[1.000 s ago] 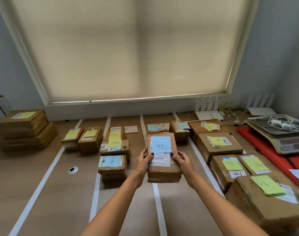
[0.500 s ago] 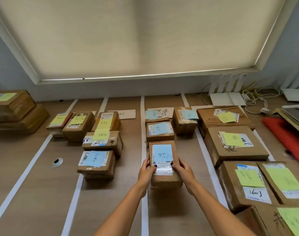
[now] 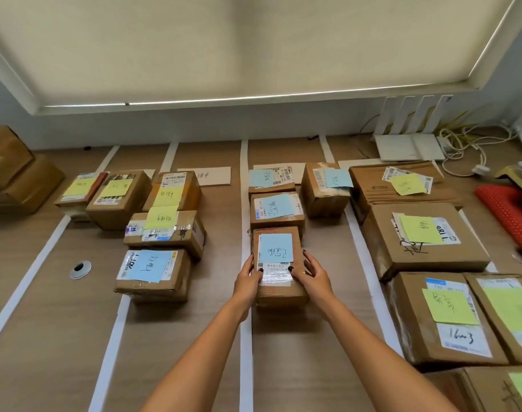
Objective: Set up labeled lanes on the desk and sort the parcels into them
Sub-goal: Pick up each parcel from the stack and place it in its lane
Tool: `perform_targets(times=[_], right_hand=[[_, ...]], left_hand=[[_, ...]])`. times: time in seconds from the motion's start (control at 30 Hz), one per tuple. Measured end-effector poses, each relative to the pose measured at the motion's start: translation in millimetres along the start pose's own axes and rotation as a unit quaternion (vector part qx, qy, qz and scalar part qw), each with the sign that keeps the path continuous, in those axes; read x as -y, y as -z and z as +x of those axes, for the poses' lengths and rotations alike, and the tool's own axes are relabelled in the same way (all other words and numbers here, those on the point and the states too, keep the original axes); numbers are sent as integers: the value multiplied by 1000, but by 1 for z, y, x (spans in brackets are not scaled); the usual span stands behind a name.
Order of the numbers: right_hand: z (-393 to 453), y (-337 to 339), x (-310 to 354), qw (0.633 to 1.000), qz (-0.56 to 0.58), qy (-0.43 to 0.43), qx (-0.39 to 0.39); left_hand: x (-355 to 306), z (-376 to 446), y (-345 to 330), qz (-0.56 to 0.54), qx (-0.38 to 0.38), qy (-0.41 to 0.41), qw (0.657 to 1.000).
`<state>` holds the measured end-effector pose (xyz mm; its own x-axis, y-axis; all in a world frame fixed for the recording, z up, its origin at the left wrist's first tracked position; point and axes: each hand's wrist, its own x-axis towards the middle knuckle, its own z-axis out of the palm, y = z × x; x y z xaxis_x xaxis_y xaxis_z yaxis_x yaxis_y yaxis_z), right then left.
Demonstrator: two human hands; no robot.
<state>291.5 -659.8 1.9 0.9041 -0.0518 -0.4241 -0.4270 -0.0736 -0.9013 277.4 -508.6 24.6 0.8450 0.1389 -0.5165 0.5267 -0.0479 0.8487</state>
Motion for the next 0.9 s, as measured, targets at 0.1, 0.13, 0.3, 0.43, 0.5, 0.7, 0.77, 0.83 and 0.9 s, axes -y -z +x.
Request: perform_targets(times=[0.1, 0.13, 0.3, 0.43, 0.5, 0.7, 0.77, 0.83, 0.9], right_hand=[[-2, 6, 8, 1000, -11, 0, -25], [-4, 8, 12, 999, -15, 6, -30], [-25, 11, 42, 996, -57, 50, -37], [-57, -2, 65, 991, -84, 99, -28], [-75, -17, 75, 987, -97, 124, -21], [-136, -85, 100, 974, -117, 191, -32], [-158, -111, 109, 967, -130, 216, -35], [-180, -136, 119, 962, -133, 234, -40], [-199, -161, 127, 959, -134, 248, -40]], left_hand=[[-10, -6, 5, 12, -10, -18, 1000], [-14, -9, 8, 17, -15, -27, 999], [-33, -25, 28, 28, -16, -84, 996], [-46, -53, 49, 20, -6, -133, 991], [-50, -68, 64, 21, -6, -155, 988], [-58, -113, 136, 13, 3, -212, 977], [-60, -127, 165, 7, 2, -228, 974], [-65, -141, 192, 5, 9, -243, 970], [-67, -155, 216, 8, 12, -254, 967]])
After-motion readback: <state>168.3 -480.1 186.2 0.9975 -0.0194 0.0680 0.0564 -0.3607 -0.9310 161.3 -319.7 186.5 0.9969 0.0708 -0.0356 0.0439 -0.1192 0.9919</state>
